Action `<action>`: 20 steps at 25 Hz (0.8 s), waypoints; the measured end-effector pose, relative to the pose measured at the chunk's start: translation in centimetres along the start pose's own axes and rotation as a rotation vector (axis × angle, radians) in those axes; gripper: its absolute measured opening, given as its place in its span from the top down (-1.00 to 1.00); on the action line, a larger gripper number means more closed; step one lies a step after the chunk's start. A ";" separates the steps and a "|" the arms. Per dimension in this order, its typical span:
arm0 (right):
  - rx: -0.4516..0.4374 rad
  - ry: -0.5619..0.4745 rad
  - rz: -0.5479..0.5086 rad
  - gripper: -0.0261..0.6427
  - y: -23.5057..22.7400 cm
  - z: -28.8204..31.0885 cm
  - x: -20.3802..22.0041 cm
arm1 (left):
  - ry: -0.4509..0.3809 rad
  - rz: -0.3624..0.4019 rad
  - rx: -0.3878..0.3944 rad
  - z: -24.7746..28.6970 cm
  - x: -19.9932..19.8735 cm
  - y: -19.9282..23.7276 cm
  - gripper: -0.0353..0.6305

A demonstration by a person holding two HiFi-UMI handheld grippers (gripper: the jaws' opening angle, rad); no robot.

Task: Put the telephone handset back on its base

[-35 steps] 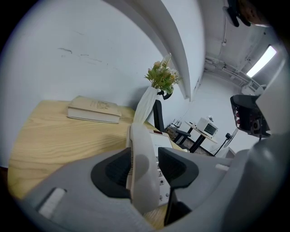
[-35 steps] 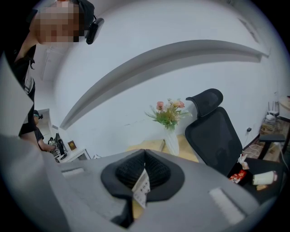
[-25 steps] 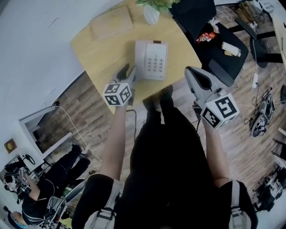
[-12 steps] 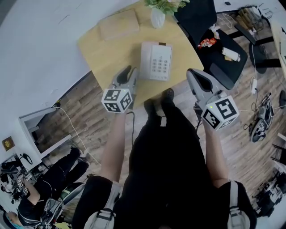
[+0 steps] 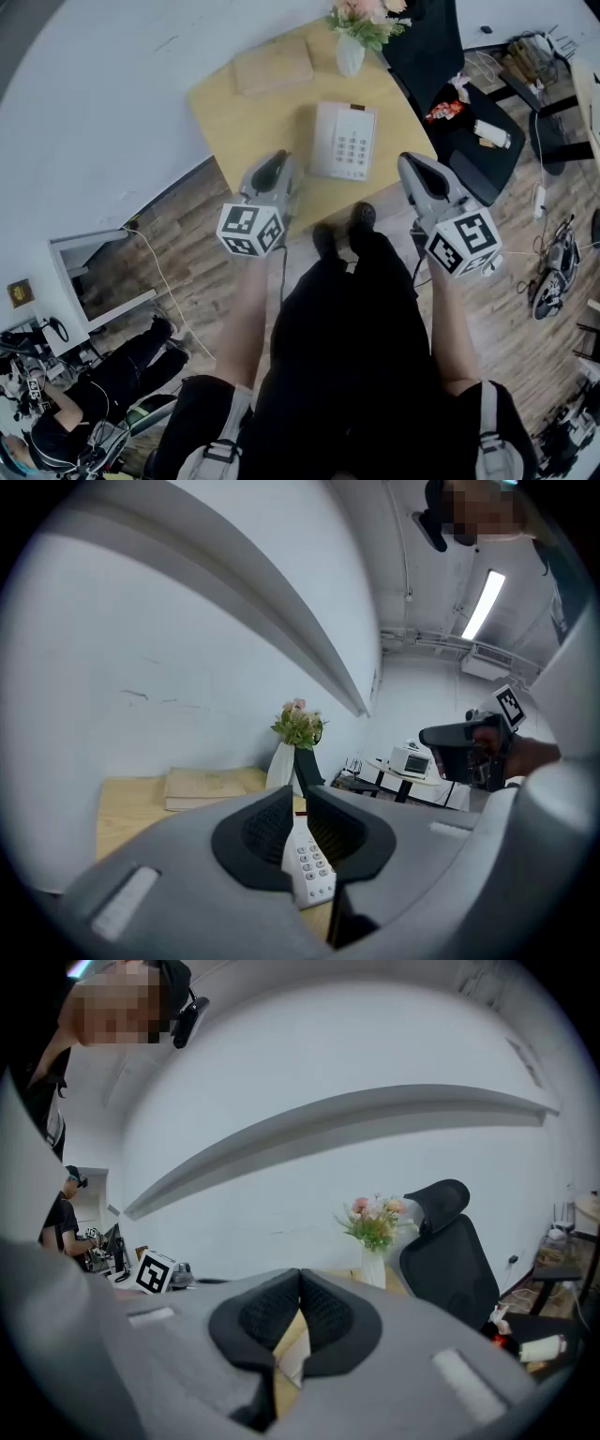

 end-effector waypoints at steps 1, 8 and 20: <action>-0.001 -0.003 -0.001 0.91 0.2 0.0 0.0 | -0.007 0.000 -0.001 -0.4 -0.2 -0.1 0.75; -0.011 -0.011 -0.021 0.91 1.9 0.2 0.0 | -0.040 0.005 0.005 -2.5 -1.7 -0.6 0.81; 0.026 -0.014 -0.060 0.91 3.4 0.4 0.4 | -0.075 0.048 0.053 -4.2 -5.4 -1.6 0.86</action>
Point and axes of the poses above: the fingertips, and each gripper's own axes: z forward along the fingers, y to its left, x out of its underside, the point moved 6 cm from there along -z, backward along the fingers, and after that the axes turned 4 degrees about z, right-handed, at the moved point
